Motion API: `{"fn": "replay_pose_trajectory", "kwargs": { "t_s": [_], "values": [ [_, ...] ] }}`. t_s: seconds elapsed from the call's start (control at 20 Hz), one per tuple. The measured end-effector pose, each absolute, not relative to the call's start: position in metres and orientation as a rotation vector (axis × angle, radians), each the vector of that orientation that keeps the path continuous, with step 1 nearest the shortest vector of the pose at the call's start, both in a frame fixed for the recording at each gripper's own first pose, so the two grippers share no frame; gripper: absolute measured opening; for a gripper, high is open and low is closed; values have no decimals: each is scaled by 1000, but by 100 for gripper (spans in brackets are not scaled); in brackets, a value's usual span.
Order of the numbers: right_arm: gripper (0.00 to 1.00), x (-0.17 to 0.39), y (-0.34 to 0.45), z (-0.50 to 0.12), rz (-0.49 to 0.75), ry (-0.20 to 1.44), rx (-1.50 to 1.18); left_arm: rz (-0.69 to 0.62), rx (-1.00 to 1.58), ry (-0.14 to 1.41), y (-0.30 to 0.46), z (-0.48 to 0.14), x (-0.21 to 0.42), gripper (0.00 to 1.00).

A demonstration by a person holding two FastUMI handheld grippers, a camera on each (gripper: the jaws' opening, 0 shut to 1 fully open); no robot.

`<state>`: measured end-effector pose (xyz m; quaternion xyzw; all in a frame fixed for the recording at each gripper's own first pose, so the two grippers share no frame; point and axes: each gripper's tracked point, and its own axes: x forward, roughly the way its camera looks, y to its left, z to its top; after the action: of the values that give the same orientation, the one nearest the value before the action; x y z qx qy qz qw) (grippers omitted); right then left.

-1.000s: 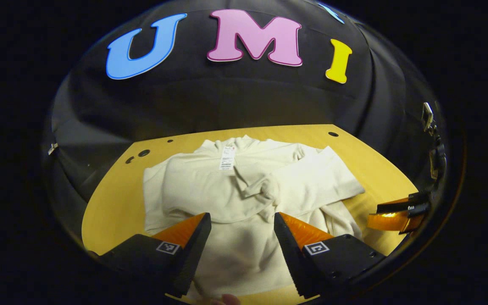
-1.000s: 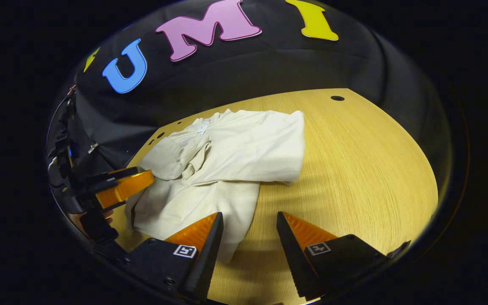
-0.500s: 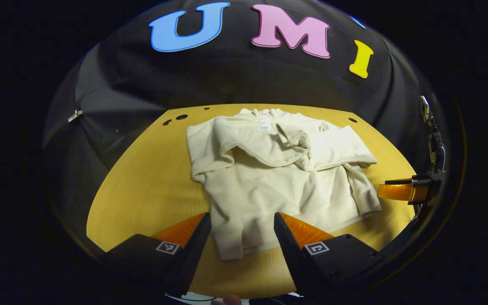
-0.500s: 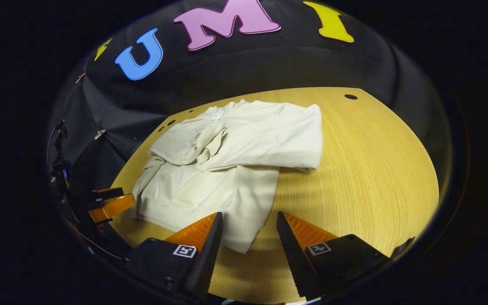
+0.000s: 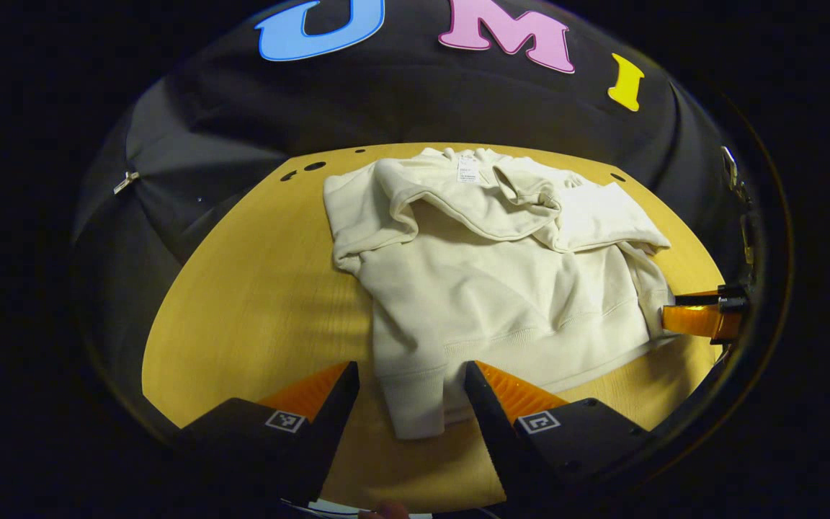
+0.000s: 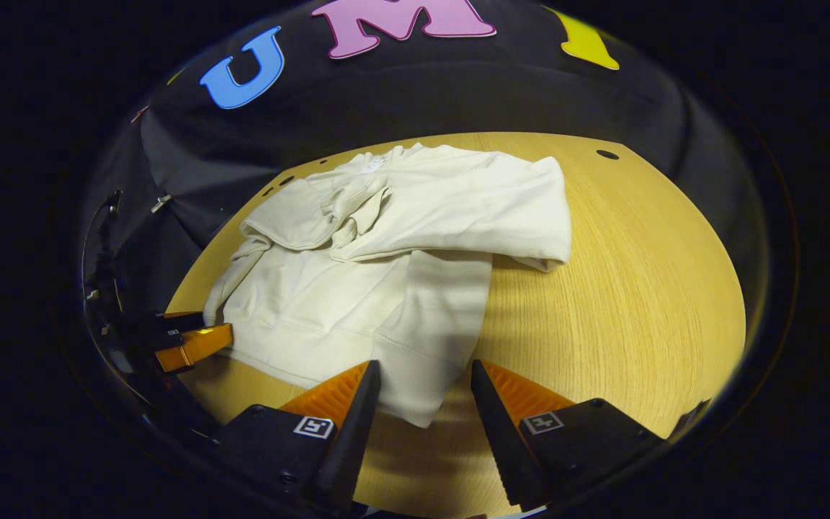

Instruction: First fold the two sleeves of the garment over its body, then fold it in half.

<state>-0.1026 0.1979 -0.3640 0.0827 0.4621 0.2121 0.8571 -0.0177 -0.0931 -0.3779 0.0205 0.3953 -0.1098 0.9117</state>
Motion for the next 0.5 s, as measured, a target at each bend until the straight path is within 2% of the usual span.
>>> {"fn": "replay_pose_trajectory", "kwargs": {
  "t_s": [0.25,0.3,0.35,0.4,0.45,0.5],
  "values": [
    [79,-97,213,-370,456,941,85,-285,13,813,-105,-384,-14,94],
    [66,-100,216,-368,469,938,70,-318,29,801,-111,-383,-12,89],
    [70,-101,224,-368,486,930,91,-355,40,793,-117,-382,-15,77],
    [42,-105,227,-367,478,929,114,-379,41,791,-121,-382,-16,56],
    [35,-104,229,-366,469,924,137,-380,21,795,-123,-382,-15,38],
    [23,-106,230,-367,465,932,156,-366,-13,807,-122,-381,-16,20]
  ]
}}
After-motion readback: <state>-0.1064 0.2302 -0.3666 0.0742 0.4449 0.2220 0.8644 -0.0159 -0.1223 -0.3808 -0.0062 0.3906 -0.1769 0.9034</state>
